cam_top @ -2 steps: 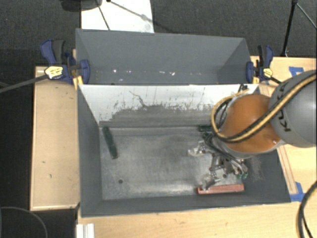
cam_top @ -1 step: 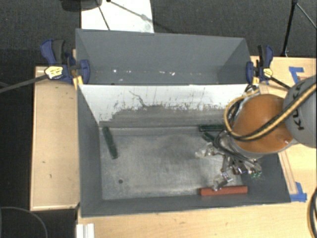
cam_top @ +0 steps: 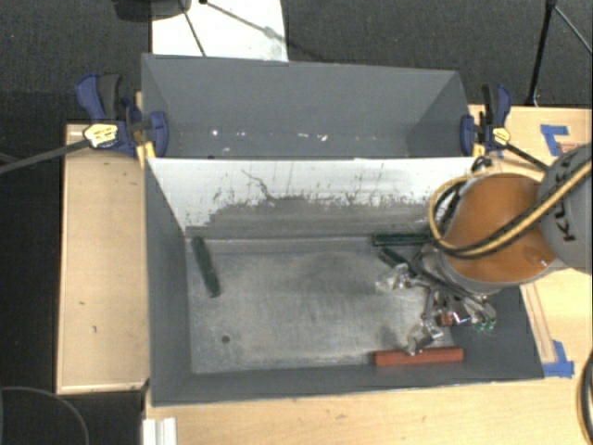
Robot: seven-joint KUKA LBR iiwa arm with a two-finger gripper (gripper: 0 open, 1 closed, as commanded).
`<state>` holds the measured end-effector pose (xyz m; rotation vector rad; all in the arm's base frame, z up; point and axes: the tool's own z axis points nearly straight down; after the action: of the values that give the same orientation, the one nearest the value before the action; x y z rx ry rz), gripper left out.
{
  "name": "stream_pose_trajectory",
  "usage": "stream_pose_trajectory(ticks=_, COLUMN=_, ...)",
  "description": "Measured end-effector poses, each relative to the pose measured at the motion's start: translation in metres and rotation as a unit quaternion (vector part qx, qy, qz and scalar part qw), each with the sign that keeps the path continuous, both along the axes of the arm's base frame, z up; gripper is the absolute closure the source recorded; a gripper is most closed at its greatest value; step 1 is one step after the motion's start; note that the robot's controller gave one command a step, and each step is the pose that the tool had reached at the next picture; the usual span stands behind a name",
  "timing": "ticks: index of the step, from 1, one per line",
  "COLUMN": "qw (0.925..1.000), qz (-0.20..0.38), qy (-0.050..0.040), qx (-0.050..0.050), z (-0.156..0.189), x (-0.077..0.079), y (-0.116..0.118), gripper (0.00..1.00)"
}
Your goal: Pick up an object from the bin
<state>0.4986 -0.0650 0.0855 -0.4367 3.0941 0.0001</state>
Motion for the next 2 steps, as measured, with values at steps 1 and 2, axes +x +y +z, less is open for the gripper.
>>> stream_pose_trajectory(ticks=1, qw=1.0000, qz=-0.009, qy=0.0037, qx=0.000, z=0.012, x=-0.007, y=-0.021, gripper=0.00)
stream_pose_trajectory(ticks=2, qw=0.9947, qz=0.103, qy=0.0067, qx=-0.002, z=0.028, x=-0.004, y=-0.071, gripper=0.00)
